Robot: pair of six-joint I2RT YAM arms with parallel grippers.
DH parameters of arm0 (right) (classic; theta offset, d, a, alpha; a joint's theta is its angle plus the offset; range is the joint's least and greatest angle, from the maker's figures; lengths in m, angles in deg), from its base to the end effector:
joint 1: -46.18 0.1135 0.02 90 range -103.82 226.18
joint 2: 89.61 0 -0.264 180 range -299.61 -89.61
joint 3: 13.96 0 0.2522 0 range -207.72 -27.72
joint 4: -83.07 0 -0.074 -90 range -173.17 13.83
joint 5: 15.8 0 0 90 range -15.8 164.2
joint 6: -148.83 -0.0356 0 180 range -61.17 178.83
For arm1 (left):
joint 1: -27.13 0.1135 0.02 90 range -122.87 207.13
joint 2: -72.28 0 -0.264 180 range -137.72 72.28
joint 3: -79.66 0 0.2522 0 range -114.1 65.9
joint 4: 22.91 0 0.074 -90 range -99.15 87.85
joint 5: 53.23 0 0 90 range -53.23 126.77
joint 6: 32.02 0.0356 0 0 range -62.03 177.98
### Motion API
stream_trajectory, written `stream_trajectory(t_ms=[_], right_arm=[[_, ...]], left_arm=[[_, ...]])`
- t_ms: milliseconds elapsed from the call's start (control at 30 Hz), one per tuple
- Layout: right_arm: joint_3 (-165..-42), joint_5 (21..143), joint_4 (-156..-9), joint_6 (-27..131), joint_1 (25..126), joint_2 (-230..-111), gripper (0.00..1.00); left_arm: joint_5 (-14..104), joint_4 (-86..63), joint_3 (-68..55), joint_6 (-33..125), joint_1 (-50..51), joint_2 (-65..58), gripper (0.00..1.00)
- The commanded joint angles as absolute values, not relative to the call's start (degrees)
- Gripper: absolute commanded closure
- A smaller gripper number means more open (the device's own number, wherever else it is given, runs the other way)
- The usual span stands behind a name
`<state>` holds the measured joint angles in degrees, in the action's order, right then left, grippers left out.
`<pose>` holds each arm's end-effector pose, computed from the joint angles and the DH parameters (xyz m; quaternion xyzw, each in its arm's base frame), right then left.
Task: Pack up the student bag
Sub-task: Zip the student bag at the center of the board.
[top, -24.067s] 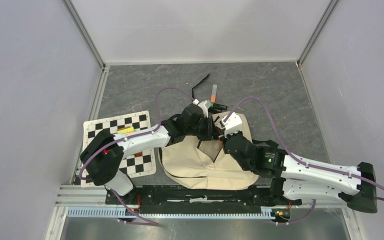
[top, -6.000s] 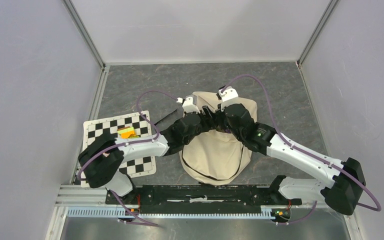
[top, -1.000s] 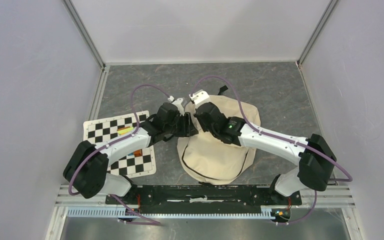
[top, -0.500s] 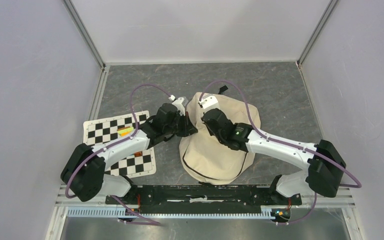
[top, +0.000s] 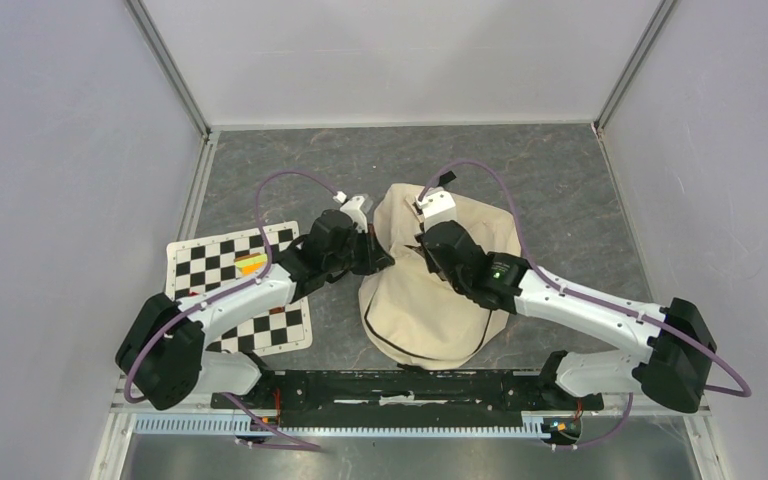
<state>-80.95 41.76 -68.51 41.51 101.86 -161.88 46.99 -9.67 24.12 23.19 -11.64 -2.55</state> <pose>0.1721 0.2183 0.2840 -0.1537 0.8429 0.0715 0.5106 0.2150 -0.1808 0.2264 0.0731 0.8714 -0.3493 0.3368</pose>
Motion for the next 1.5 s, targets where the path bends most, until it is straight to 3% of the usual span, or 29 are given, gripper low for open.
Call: stream_trajectory(t_ms=[0, 200, 500, 867, 1000, 1267, 1467], right_arm=[[-81.8, 33.7, -66.0, 43.4, 101.2, -158.9, 1.0], [-77.6, 36.7, -66.8, 41.7, 101.1, -159.6, 1.0], [-72.9, 43.0, -72.2, 39.6, 101.1, -156.8, 1.0], [-72.7, 45.1, -73.9, 39.2, 101.3, -157.3, 1.0], [-72.5, 45.1, -74.1, 39.1, 101.3, -157.1, 1.0], [-72.2, 44.2, -74.7, 39.5, 101.4, -157.4, 1.0], [-73.2, 41.3, -73.4, 40.3, 101.4, -157.7, 1.0]], left_arm=[[38.6, -3.7, 26.5, 23.8, -10.3, -0.3, 0.98], [39.3, -3.7, 28.3, 22.5, -10.3, 2.3, 0.97], [41.4, -7.1, 24.3, 17.4, -10.3, 5.5, 0.35], [40.0, -5.6, 14.6, 18.7, -10.2, -8.5, 0.2], [40.4, -4.8, 12.7, 19.7, -10.2, -11.1, 0.24], [46.8, -10.8, 13.1, 15.8, -10.9, -13.7, 0.53], [46.3, -13.1, 16.9, 13.7, -11.1, -10.3, 0.94]])
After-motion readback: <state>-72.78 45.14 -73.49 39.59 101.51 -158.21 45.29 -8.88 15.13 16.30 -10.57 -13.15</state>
